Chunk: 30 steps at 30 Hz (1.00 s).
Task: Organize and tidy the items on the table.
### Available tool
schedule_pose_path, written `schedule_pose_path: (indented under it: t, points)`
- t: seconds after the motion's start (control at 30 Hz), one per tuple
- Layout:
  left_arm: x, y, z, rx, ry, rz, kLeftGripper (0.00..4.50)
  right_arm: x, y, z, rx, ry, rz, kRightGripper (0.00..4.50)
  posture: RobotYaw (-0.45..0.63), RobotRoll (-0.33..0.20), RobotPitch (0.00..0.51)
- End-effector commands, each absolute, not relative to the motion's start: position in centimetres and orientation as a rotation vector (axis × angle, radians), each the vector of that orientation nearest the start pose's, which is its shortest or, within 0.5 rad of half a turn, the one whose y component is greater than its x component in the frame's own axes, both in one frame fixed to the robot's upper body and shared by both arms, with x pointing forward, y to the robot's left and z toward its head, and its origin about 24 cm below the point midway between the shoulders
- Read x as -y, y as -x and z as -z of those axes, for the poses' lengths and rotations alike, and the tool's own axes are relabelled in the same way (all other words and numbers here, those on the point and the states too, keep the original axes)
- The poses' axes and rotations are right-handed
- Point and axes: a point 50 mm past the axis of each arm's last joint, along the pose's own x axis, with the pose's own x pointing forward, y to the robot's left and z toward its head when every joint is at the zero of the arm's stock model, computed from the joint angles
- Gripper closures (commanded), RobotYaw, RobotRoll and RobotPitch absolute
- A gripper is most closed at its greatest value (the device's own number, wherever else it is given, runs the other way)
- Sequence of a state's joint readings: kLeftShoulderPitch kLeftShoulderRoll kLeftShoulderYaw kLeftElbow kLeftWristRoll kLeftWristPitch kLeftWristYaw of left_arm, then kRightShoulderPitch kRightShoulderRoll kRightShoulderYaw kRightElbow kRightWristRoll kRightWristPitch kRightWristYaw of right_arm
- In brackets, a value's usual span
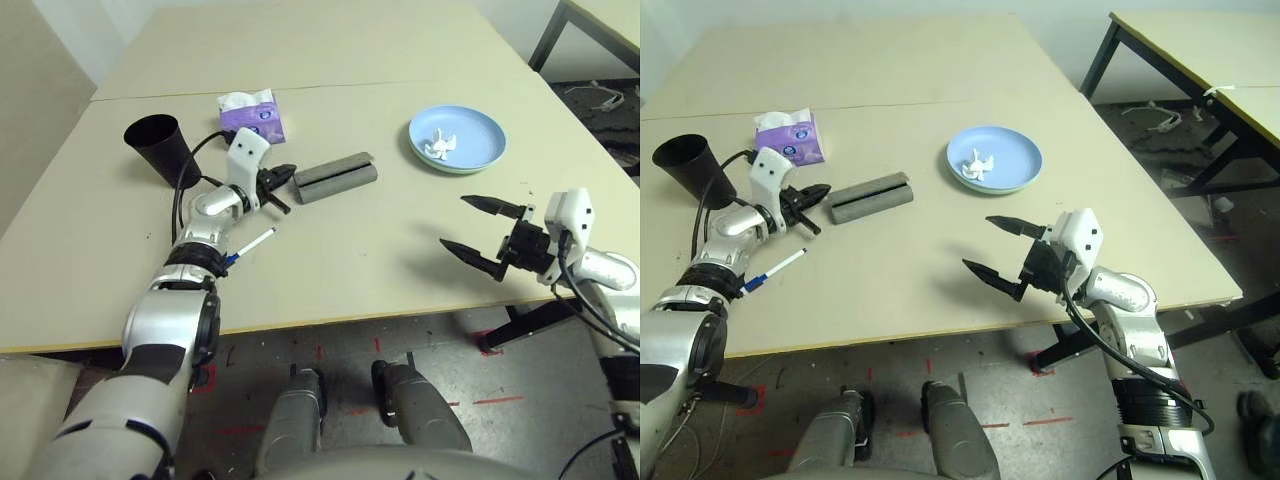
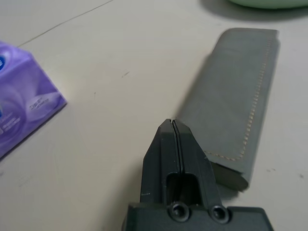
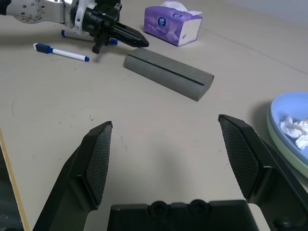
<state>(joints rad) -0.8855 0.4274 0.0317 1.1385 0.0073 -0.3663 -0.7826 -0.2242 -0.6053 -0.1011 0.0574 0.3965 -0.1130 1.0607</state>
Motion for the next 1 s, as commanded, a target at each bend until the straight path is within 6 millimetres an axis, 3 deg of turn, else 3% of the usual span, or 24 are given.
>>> schedule_pose_path:
  t: [0.03, 0.3, 0.47, 0.6, 0.7, 0.87, 1.0]
  points:
    - [-21.1, -37.0, -10.0, -0.087, -0.446, 0.734, 4.48, 22.4, -26.7, -13.8, 0.197, 0.360, -0.980, 0.00, -0.22, 0.000, 0.163]
    - [-22.6, -36.6, -11.2, -0.059, -0.468, 0.732, 4.48, 22.0, -26.9, -13.5, 0.186, 0.350, -1.006, 0.00, -0.19, 0.000, 0.168]
    - [-22.8, -36.5, -13.9, 0.010, -0.411, 0.759, 4.48, 21.9, -27.0, -13.3, 0.177, 0.348, -1.020, 0.00, -0.18, 0.000, 0.172]
    - [-23.2, -34.9, -16.5, 0.006, -0.418, 0.794, 4.48, 21.7, -26.9, -12.9, 0.165, 0.344, -1.046, 0.00, -0.17, 0.000, 0.176]
    - [-23.6, -33.0, -17.7, -0.060, -0.455, 0.813, 3.87, 21.5, -27.0, -12.8, 0.168, 0.336, -1.059, 0.00, -0.15, 0.000, 0.182]
    - [-24.7, -29.3, -17.9, -0.348, -0.538, 0.888, 2.33, 21.0, -27.2, -12.5, 0.170, 0.328, -1.076, 0.00, -0.14, 0.000, 0.187]
    - [-25.3, -27.4, -17.6, -0.527, -0.604, 0.881, 0.98, 20.6, -27.3, -12.3, 0.174, 0.323, -1.085, 0.00, -0.13, 0.000, 0.188]
